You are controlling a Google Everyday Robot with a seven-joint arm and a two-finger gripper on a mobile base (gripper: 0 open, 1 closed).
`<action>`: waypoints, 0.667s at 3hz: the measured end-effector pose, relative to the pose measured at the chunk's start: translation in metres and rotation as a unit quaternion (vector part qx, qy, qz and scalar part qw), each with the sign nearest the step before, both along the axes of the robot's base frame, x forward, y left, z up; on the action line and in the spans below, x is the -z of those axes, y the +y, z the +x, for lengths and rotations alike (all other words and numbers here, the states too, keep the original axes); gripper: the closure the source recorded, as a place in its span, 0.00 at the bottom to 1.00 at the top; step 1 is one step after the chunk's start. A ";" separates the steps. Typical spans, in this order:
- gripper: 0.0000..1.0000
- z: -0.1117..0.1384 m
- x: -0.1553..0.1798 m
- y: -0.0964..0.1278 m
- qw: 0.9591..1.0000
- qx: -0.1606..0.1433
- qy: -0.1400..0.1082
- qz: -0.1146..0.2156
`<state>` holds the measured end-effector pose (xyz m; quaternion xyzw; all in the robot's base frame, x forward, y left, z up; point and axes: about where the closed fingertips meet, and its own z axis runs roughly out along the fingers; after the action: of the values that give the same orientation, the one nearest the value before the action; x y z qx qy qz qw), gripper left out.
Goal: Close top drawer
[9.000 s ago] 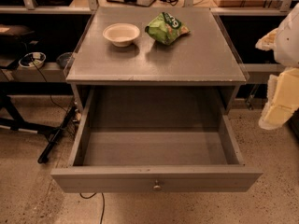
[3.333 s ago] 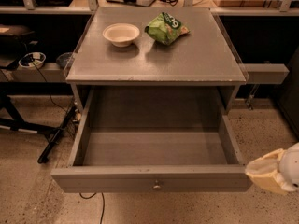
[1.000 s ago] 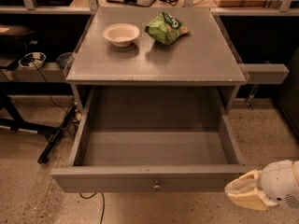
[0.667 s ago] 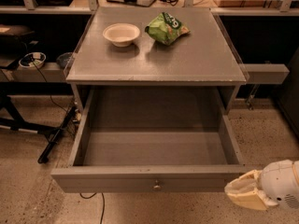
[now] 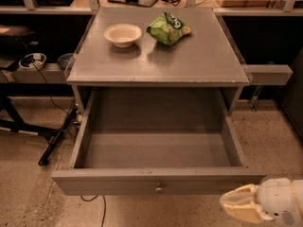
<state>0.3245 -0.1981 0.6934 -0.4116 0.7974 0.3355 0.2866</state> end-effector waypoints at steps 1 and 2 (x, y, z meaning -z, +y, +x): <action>1.00 0.007 0.013 0.012 0.999 0.007 -0.010 0.040; 1.00 0.020 0.020 0.022 0.998 0.029 -0.018 0.053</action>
Offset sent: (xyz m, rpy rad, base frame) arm 0.0413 0.0271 -0.0314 0.1224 -0.0654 -0.1398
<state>0.3446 -0.1765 0.6731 -0.3787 0.7849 0.3610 0.3320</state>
